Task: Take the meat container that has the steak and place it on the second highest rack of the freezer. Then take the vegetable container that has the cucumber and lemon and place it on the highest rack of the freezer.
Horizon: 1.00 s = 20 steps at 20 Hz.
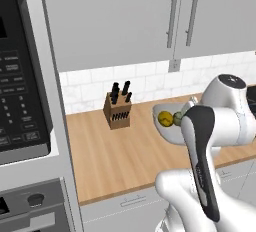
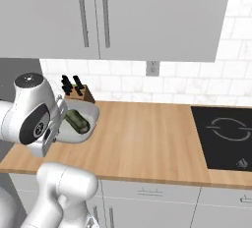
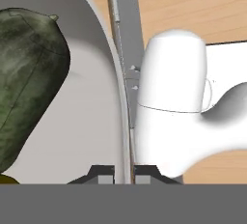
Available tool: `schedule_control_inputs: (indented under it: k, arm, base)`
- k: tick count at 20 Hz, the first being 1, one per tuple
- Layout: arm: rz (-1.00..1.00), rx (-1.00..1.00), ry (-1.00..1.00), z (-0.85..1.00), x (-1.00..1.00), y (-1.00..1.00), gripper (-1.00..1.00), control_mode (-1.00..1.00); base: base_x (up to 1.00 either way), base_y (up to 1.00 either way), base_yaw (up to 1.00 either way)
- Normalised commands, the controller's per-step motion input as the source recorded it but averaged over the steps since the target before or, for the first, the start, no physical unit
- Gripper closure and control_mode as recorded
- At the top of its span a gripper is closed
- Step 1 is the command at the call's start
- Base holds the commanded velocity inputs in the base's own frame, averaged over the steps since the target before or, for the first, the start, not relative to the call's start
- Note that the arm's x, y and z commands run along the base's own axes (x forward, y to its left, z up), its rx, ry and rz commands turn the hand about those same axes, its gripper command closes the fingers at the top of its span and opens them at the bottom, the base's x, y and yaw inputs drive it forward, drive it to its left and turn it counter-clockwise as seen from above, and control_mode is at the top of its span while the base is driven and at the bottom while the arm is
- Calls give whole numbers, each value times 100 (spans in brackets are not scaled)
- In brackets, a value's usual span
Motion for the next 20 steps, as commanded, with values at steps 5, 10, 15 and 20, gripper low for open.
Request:
schedule_control_inputs:
  k: [5, 10, 15, 20]
  arm:
    - [0, 0, 1, 7, -24, -3, 100, -100]
    - [0, 0, 0, 3, -5, 0, 100, -100]
    - [0, 0, 0, 5, -1, 0, 100, -100]
    - [0, 0, 0, 0, -5, 0, 100, 100]
  base:
    - [0, 0, 0]
    - [0, 0, 0]
    - [0, 0, 0]
    - [-68, -31, 18]
